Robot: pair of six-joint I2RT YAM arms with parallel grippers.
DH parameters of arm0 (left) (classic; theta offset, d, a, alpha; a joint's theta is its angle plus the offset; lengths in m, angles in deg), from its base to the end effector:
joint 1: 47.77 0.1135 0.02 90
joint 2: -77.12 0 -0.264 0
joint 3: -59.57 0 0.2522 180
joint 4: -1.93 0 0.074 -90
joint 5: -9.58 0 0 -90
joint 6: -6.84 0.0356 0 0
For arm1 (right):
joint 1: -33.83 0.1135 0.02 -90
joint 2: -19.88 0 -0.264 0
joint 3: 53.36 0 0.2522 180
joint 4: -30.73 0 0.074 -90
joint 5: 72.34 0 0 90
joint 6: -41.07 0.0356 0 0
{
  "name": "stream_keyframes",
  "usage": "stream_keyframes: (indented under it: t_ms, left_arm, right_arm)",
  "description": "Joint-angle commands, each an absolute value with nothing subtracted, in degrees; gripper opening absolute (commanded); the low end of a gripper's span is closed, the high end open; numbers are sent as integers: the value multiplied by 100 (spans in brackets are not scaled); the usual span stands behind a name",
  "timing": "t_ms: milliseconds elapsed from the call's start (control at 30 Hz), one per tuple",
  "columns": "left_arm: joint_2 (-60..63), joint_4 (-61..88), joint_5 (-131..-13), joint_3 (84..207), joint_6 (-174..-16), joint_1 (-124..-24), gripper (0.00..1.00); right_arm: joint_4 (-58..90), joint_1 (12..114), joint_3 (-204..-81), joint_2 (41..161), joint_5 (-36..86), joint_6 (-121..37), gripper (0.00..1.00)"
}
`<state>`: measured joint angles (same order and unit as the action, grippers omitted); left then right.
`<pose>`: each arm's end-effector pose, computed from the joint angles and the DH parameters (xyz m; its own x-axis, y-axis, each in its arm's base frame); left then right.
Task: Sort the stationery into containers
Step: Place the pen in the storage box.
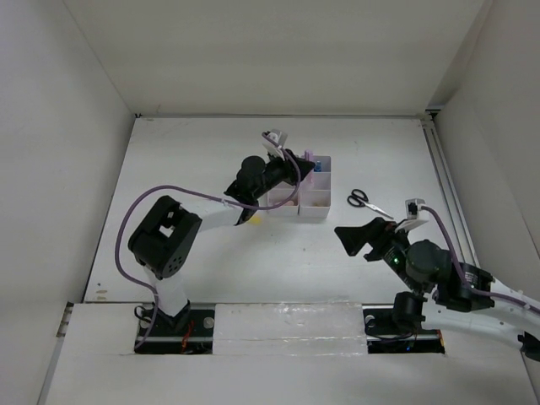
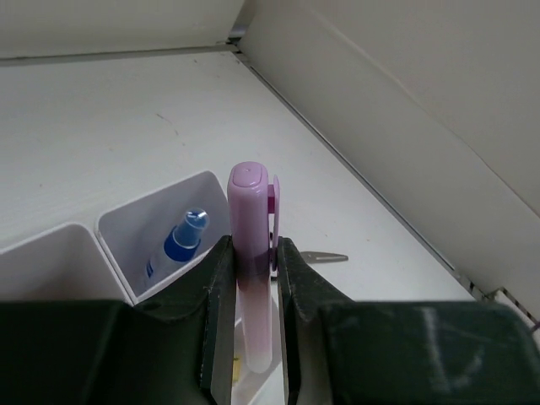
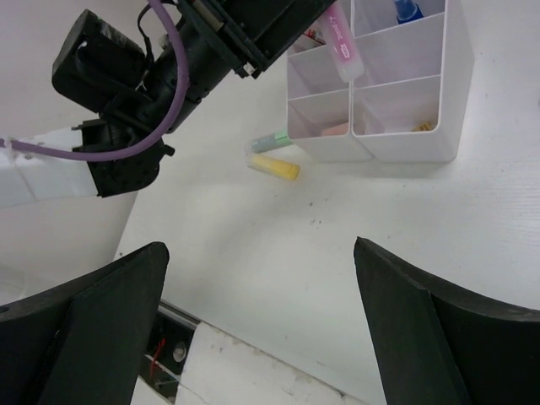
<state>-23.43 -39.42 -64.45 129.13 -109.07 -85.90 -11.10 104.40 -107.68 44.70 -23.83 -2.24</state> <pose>0.3015 -0.2491 0.2626 -0.2252 -0.3573 -0.9064 0.7873 0.4814 -0.3853 0.0549 0.0848 0.3270 -0.4061 0.4873 -0.7731 -0.2852 0.7361 0.6138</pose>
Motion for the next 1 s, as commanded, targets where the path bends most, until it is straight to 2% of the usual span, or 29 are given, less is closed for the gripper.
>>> stream_keyframes:
  t_ms: [0, 567, 967]
  left_arm:
    - [-2482, -4776, -6662, 13248, -10768, -8574, 0]
    - [-3239, -4952, -7198, 13635, -10654, -8627, 0]
    - [-3239, -5383, -7558, 13187, -10487, -8820, 0]
  right_arm:
    - [-1502, 10441, -10975, 4379, -2294, -156, 97]
    - [-1625, 10441, -11080, 4212, -2136, -420, 97]
    - [-1678, 10441, -11028, 4036, -2136, -420, 97]
